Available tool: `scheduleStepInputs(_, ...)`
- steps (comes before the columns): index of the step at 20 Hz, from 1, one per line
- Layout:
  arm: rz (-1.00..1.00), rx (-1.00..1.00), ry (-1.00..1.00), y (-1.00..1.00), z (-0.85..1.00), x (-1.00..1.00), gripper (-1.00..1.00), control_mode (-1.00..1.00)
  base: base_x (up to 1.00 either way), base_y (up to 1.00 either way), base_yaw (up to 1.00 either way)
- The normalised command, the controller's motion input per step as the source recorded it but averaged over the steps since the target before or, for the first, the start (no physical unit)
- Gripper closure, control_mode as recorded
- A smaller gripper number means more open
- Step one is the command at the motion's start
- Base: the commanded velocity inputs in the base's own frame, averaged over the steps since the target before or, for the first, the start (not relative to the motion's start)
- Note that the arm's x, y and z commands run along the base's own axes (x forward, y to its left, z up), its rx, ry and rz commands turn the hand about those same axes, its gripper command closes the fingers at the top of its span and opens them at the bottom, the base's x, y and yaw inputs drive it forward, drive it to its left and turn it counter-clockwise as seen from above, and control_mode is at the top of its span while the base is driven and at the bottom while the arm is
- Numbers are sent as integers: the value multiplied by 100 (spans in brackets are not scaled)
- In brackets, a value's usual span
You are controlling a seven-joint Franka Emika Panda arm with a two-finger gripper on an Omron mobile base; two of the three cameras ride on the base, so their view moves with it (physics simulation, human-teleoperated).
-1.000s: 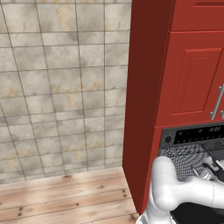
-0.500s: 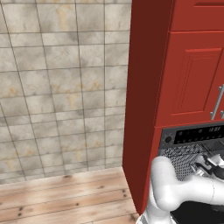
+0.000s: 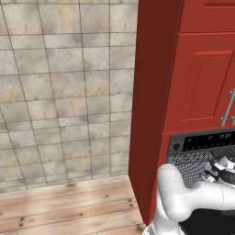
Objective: Take the fish from the oven and place it on the plate on the counter.
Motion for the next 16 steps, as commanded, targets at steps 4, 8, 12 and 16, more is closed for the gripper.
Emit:
scheduleStepInputs(4, 0, 10, 19, -86, -100, -100, 100, -100, 0, 0, 0)
scheduleStepInputs(8, 0, 12, 1, -98, -100, -100, 100, -100, 0, 0, 0)
scheduleStepInputs(12, 0, 16, -11, -100, -100, -100, 100, -100, 0, 0, 0)
scheduleStepInputs(16, 0, 28, -18, -99, -78, -100, 100, -100, 0, 0, 0)
